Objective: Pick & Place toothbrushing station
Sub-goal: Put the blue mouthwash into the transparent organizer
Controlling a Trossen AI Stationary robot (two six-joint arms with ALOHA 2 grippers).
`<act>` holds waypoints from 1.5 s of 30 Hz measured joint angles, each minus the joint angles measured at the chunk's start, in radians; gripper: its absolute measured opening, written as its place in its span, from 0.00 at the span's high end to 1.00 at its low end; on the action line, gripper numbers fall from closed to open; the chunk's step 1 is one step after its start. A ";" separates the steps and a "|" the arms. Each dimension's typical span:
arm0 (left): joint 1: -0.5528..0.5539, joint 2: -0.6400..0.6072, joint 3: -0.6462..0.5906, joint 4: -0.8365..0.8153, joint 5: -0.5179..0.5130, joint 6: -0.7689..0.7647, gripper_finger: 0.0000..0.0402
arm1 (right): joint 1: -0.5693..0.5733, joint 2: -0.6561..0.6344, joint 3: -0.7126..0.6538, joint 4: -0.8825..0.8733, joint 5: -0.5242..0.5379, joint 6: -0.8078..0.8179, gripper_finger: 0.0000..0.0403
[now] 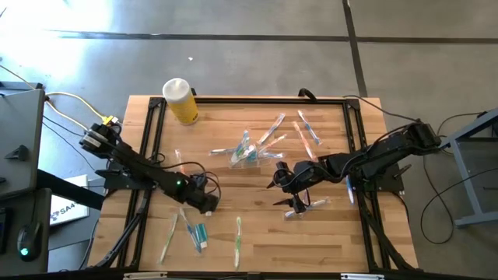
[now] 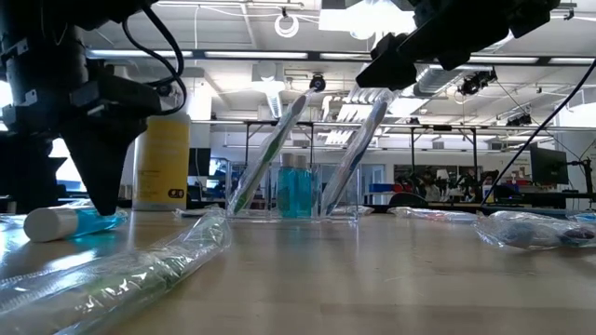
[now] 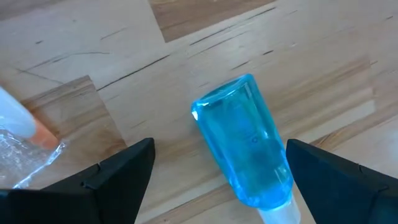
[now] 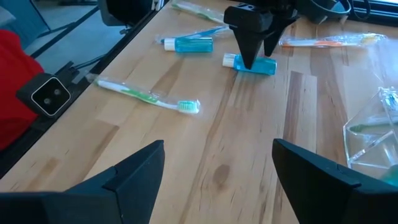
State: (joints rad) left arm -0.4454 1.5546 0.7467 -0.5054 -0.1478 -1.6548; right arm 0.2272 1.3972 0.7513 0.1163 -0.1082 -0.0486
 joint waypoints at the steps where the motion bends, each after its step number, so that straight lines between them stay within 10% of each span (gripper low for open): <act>1: 0.000 0.002 0.000 -0.005 0.000 0.001 0.11 | 0.000 0.000 0.000 0.000 -0.002 0.000 0.28; 8: 0.000 0.004 -0.003 -0.001 0.002 0.057 0.16 | 0.000 0.000 0.000 0.000 -0.003 0.000 0.28; 23: 0.000 0.006 -0.005 -0.041 -0.015 0.079 0.66 | 0.000 0.000 0.000 -0.001 -0.003 0.001 0.28; 31: 0.000 0.011 0.020 -0.067 -0.029 0.145 0.70 | 0.000 0.000 0.000 0.000 -0.003 0.002 0.28; 45: 0.001 0.012 0.337 -0.181 -0.459 0.704 0.71 | 0.002 0.000 0.000 0.038 -0.129 -0.006 0.28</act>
State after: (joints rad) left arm -0.4442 1.5667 1.0835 -0.6866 -0.6066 -0.9505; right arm 0.2291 1.3972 0.7509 0.1543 -0.2375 -0.0544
